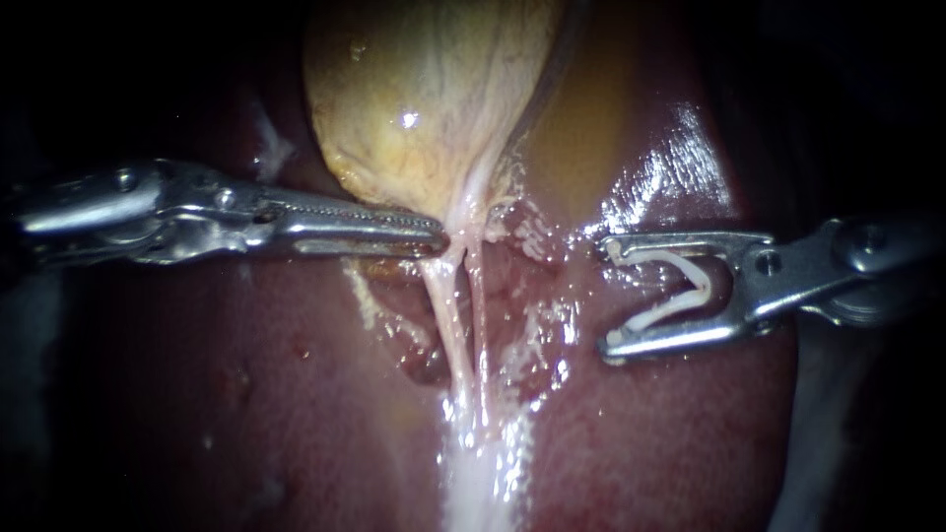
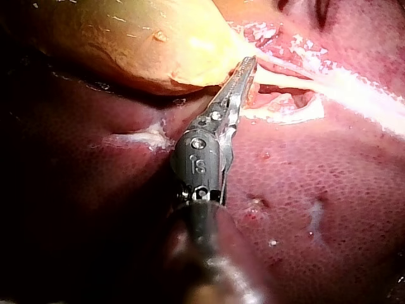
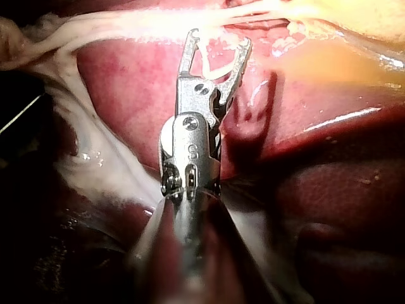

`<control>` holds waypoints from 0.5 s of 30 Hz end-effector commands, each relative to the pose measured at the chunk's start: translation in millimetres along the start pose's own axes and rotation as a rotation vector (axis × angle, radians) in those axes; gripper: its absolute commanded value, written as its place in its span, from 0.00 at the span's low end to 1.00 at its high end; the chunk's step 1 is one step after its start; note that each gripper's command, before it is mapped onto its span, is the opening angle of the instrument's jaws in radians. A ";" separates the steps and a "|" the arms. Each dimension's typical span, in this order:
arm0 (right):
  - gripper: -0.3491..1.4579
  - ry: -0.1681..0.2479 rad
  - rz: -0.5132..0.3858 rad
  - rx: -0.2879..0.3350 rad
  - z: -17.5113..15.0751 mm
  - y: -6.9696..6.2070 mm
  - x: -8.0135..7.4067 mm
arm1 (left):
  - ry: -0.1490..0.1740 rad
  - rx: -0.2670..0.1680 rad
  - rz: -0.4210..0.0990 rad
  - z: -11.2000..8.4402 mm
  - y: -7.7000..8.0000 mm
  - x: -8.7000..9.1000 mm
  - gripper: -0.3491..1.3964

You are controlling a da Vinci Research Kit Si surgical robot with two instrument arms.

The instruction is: Grabbing gallbladder

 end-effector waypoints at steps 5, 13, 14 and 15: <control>0.44 0.000 0.000 0.000 0.0 0.0 0.0 | 0.000 -0.005 -0.006 -1.5 0.9 1.0 0.00; 0.44 0.000 0.000 0.000 0.0 0.1 0.0 | 0.011 -0.016 -0.020 -4.4 2.8 3.4 0.00; 0.44 0.000 0.000 0.000 0.0 0.1 0.0 | 0.017 -0.018 -0.022 -4.8 3.0 3.7 0.00; 0.44 0.000 0.000 0.000 0.0 0.1 0.0 | 0.020 -0.021 -0.024 -5.3 3.2 4.1 0.00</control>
